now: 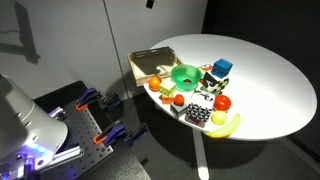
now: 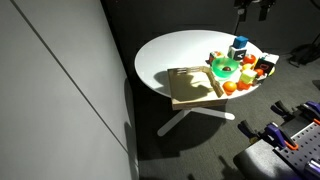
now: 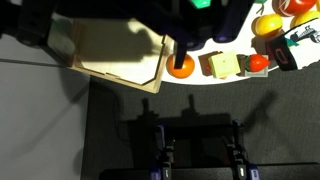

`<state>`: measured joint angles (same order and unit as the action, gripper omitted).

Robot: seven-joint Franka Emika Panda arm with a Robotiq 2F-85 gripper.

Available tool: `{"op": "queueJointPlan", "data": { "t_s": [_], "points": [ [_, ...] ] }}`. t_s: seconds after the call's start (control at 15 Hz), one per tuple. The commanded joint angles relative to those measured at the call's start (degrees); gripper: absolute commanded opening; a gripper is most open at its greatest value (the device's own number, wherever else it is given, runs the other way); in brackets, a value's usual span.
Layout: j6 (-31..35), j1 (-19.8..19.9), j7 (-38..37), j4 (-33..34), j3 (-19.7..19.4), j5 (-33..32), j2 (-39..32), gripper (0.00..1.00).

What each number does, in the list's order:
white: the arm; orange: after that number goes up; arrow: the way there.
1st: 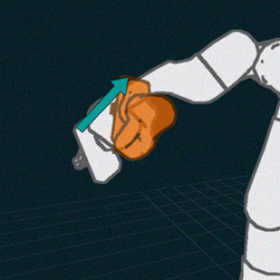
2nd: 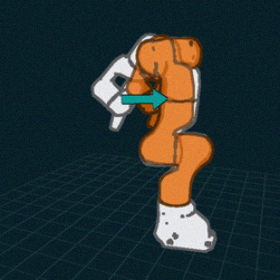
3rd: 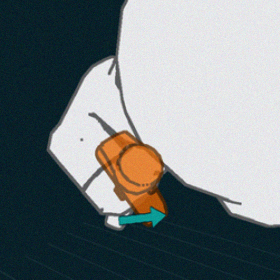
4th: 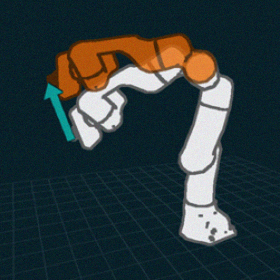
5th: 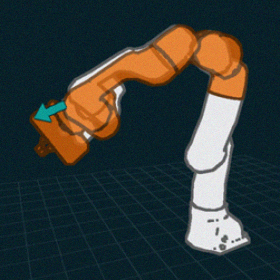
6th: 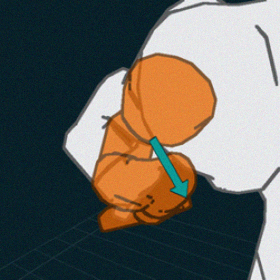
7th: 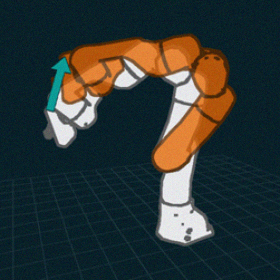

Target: Put the blue block in the green bowl

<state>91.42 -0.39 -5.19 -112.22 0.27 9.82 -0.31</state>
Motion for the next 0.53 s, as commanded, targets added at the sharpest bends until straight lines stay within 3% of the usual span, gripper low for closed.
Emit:
{"op": "queueJointPlan", "data": {
  "t_s": [0.0, 0.47],
  "points": [
    [-0.1, 0.0, 0.0, 0.1, 0.0, 0.0, 0.0, 1.0],
    [1.3, 0.7, -1.5, 3.4, -0.7, 1.0, -5.5, 1.0]
  ]
}}
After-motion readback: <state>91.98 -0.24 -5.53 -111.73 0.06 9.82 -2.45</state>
